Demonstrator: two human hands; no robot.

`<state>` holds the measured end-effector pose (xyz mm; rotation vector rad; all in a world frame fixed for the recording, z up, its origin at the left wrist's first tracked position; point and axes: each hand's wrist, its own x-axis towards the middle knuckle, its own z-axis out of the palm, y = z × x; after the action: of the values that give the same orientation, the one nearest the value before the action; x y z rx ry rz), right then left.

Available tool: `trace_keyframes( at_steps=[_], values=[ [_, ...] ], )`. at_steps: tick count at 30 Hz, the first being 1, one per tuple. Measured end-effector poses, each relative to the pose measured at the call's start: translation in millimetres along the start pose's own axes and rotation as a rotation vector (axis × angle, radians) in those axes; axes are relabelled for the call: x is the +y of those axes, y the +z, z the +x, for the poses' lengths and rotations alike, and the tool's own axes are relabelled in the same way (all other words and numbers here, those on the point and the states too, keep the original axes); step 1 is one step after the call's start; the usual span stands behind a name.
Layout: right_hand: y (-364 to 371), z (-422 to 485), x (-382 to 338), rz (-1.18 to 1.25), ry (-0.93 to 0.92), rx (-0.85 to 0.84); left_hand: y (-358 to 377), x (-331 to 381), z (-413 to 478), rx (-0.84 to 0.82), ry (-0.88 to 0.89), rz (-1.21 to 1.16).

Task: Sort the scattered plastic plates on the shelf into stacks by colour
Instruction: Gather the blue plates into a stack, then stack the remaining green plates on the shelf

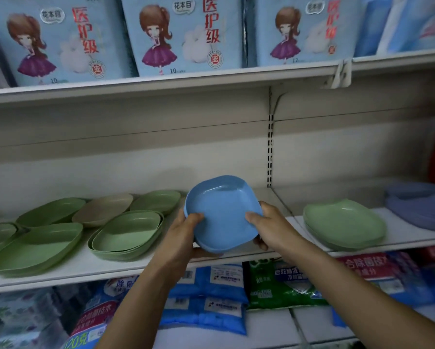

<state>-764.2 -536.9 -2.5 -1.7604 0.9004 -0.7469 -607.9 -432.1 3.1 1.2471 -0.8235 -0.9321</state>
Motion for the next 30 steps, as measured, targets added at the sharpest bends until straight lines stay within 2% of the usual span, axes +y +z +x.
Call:
trace_keyframes(
  at_steps=[4,9,12,13,15,17,22,26,30],
  values=[
    [-20,-1,5,-0.013,0.048,0.125,18,3,16,-0.015,0.006,0.192],
    [-51,-6,3,-0.051,0.059,0.187,46,2,49,-0.019,-0.034,0.205],
    [-80,-7,3,-0.097,0.004,0.256,69,0,72,-0.032,-0.071,0.173],
    [-91,-9,4,-0.166,-0.023,0.291,78,-1,81,-0.028,-0.084,0.173],
    [-111,-17,8,-0.460,-0.092,0.334,94,-7,98,-0.014,-0.118,0.186],
    [-127,-30,13,-0.701,-0.153,0.267,110,-15,113,-0.017,-0.151,0.204],
    [-143,-47,41,-1.141,-0.111,-0.088,140,-26,133,-0.012,-0.203,0.219],
    [-146,-45,55,-1.197,-0.236,-0.086,149,-28,147,0.030,-0.231,0.353],
    [-152,-38,57,-1.167,-0.227,-0.109,151,-30,156,0.081,-0.209,0.584]
  ],
)
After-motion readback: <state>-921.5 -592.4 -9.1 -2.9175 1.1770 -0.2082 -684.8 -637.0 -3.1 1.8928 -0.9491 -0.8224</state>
